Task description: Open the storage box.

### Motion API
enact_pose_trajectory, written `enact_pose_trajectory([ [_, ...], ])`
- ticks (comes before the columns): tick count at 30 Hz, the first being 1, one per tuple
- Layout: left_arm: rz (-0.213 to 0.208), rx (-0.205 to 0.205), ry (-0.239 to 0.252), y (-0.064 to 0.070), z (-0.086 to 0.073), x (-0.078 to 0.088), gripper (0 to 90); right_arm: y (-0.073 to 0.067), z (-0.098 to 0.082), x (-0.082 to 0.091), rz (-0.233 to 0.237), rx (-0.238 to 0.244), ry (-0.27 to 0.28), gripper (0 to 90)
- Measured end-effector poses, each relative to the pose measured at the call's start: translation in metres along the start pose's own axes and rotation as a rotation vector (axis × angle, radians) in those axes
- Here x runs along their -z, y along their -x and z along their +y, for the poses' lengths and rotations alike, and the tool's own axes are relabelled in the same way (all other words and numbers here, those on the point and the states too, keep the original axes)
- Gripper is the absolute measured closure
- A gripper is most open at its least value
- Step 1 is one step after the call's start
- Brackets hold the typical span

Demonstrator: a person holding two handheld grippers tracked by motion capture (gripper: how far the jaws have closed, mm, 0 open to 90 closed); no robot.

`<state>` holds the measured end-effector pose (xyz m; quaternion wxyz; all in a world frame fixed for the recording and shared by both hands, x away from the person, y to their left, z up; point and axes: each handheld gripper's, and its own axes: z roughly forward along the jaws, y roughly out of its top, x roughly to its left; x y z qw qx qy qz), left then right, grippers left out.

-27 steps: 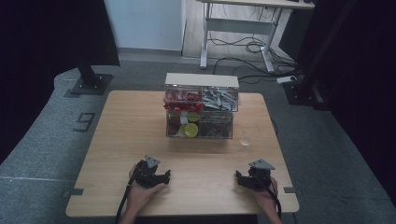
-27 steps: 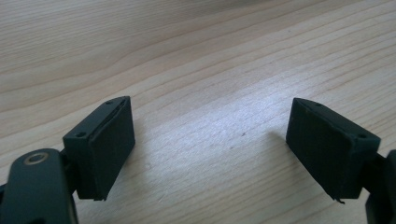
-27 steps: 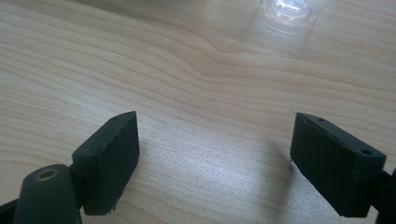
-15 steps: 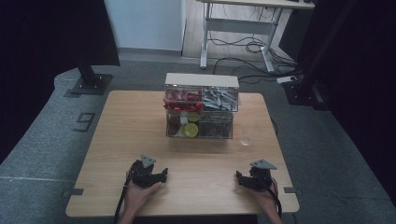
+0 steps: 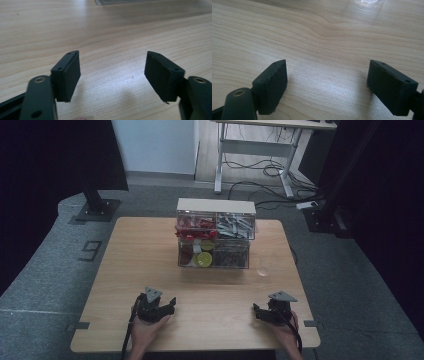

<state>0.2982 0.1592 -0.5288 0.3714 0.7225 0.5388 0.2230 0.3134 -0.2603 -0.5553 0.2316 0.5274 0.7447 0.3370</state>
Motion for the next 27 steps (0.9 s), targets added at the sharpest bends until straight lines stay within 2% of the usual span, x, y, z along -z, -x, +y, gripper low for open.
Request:
enact_pose_trajectory([
  [5,0.003,0.004,0.034,0.004,0.004,0.002,38.7,0.000,-0.001,0.001,-0.005,-0.007,-0.001,16.7],
  [9,-0.027,0.004,0.020,0.008,0.007,0.001,49.4,0.000,-0.001,0.001,-0.006,-0.007,-0.001,16.7],
  [13,-0.044,0.020,0.016,0.008,0.013,0.003,52.6,0.001,-0.001,0.001,-0.002,-0.006,-0.001,16.7],
  [17,-0.067,0.031,0.040,0.007,0.022,0.011,64.3,0.002,-0.001,0.002,-0.006,-0.006,-0.001,16.6],
  [18,-0.069,0.034,0.043,0.006,0.023,0.012,64.3,0.002,-0.001,0.002,-0.006,-0.006,-0.001,16.6],
  [22,-0.103,0.050,0.050,0.006,0.029,0.015,74.4,0.002,-0.001,0.002,-0.006,-0.006,-0.001,16.6],
  [27,-0.133,0.024,0.029,0.011,0.037,0.012,82.1,0.002,-0.001,0.002,-0.007,-0.006,-0.001,16.6],
])
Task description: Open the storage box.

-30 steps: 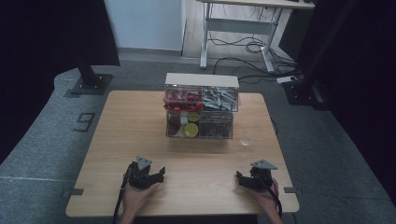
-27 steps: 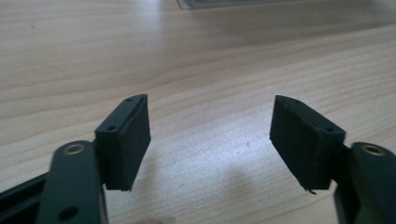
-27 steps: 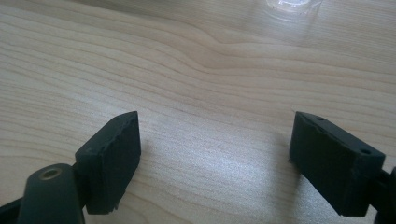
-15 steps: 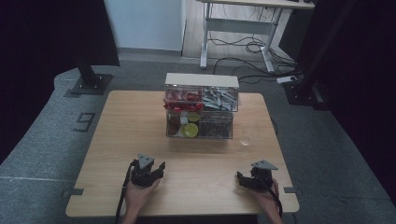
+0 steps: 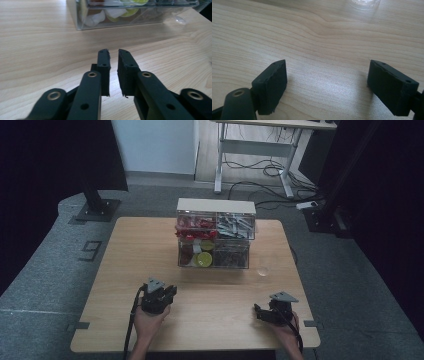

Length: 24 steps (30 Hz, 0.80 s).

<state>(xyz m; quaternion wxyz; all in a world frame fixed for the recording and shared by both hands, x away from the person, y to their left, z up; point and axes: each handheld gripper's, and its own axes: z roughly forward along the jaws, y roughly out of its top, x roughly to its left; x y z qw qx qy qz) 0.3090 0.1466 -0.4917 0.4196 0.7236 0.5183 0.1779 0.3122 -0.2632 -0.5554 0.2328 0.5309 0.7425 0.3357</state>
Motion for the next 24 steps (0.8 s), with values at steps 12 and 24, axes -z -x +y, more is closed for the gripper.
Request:
enact_pose_trajectory([
  [12,-0.008,-0.022,-0.019,0.010,0.015,-0.013,88.2,0.000,0.000,0.000,-0.001,-0.002,0.000,16.7],
  [24,-0.020,-0.035,-0.037,0.014,0.020,-0.029,89.8,0.000,0.000,0.000,-0.001,-0.002,0.000,16.7],
])
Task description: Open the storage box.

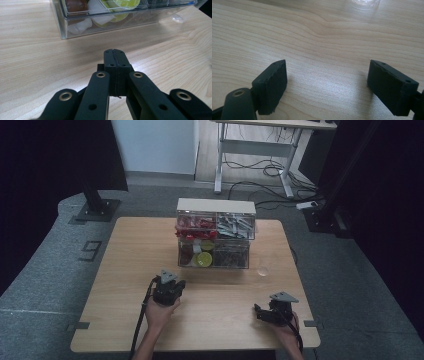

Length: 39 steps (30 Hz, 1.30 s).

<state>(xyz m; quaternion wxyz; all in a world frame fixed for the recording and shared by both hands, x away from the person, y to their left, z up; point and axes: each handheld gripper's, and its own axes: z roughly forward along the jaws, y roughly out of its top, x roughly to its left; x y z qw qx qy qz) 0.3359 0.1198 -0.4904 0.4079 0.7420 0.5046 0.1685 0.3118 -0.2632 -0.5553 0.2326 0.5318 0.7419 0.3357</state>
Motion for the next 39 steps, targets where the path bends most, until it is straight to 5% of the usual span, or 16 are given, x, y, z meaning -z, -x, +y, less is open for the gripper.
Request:
enact_pose_trajectory([
  [17,-0.019,0.044,-0.020,-0.008,0.007,-0.021,90.0,0.000,0.000,0.000,0.000,0.002,0.000,16.7],
  [39,0.012,0.029,-0.010,-0.006,0.028,-0.042,90.0,0.000,0.000,0.000,-0.002,0.001,0.000,16.8],
])
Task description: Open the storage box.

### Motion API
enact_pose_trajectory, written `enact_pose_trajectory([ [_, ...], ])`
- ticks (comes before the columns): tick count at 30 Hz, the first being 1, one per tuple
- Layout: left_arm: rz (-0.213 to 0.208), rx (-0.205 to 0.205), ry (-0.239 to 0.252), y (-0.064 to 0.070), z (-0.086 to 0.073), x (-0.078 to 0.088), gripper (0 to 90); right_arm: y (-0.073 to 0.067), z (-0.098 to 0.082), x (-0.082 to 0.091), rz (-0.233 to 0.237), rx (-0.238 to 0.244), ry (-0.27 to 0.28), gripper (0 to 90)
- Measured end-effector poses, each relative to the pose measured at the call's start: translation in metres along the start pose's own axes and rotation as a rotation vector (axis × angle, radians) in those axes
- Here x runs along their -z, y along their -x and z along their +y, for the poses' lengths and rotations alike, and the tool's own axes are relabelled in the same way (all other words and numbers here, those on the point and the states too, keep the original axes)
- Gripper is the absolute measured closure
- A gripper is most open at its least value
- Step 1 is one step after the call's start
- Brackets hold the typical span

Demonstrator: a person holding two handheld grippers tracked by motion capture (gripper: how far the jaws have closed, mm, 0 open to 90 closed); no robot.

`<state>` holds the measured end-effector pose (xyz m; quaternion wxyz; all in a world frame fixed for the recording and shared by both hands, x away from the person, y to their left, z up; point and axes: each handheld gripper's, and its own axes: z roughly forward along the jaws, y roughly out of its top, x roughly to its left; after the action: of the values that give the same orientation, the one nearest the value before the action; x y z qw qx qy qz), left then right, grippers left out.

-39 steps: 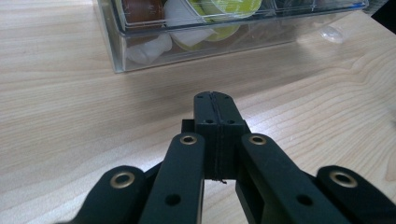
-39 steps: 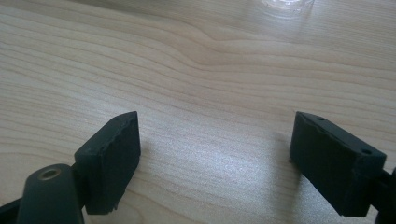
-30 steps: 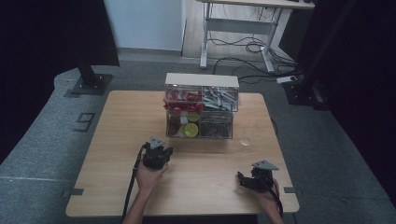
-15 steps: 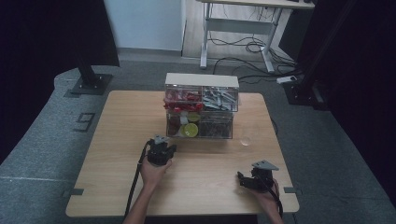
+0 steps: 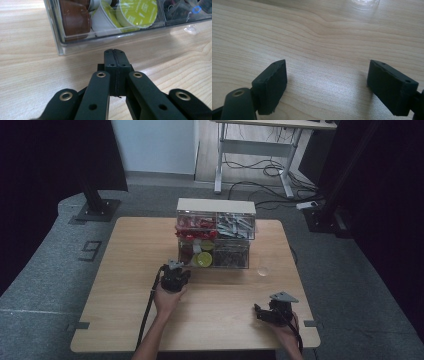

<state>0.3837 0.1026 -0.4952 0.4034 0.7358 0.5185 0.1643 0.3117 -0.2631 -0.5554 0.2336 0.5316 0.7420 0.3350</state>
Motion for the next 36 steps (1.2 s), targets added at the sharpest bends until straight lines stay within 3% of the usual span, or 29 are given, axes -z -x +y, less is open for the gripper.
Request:
enact_pose_trajectory([
  [17,0.020,-0.001,-0.018,0.002,0.006,-0.020,89.9,0.000,0.000,0.000,-0.003,-0.004,-0.001,16.8],
  [36,0.019,-0.008,-0.012,0.007,0.008,-0.013,90.0,0.000,0.000,0.000,-0.003,-0.003,0.000,16.8],
])
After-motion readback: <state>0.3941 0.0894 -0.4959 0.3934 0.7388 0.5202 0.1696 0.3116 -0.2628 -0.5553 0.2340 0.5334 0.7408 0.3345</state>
